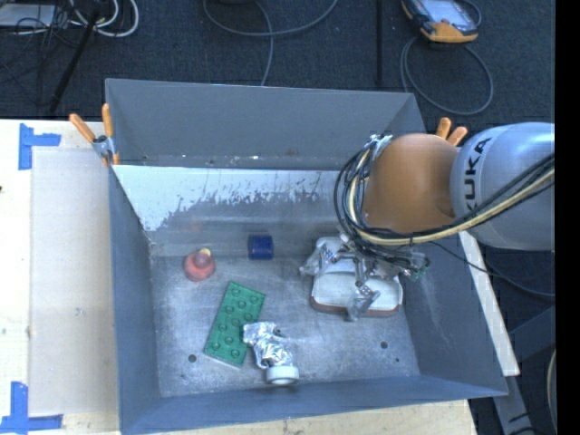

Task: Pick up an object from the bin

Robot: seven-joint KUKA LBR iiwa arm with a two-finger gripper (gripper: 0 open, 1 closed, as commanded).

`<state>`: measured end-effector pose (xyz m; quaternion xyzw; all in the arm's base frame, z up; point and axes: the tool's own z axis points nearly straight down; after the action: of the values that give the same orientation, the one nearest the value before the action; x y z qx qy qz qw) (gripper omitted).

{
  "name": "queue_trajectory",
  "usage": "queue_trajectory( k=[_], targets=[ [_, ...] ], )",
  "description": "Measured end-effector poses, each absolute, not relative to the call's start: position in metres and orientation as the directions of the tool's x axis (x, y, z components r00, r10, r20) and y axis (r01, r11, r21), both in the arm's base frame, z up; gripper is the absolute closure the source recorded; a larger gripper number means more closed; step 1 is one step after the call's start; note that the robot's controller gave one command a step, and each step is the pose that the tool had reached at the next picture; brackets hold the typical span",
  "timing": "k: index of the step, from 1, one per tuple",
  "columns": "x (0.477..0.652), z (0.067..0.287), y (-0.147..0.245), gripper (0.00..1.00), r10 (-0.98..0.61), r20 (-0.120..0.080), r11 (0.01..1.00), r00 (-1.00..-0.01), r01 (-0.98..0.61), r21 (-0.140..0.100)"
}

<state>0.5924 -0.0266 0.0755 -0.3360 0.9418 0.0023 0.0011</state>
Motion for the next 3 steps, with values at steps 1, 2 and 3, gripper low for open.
queue_trajectory(
  k=[1, 2, 3],
  targets=[
    [0.593, 0.077, -0.026, 0.0, -0.632, -0.001, 0.775, -0.775, -0.632, 0.002],
    [0.594, 0.078, -0.025, 1.0, -0.63, -0.003, 0.777, -0.777, -0.63, 0.002],
    [0.595, 0.109, -0.025, 1.0, -0.628, -0.004, 0.778, -0.778, -0.628, -0.002]
  ],
)
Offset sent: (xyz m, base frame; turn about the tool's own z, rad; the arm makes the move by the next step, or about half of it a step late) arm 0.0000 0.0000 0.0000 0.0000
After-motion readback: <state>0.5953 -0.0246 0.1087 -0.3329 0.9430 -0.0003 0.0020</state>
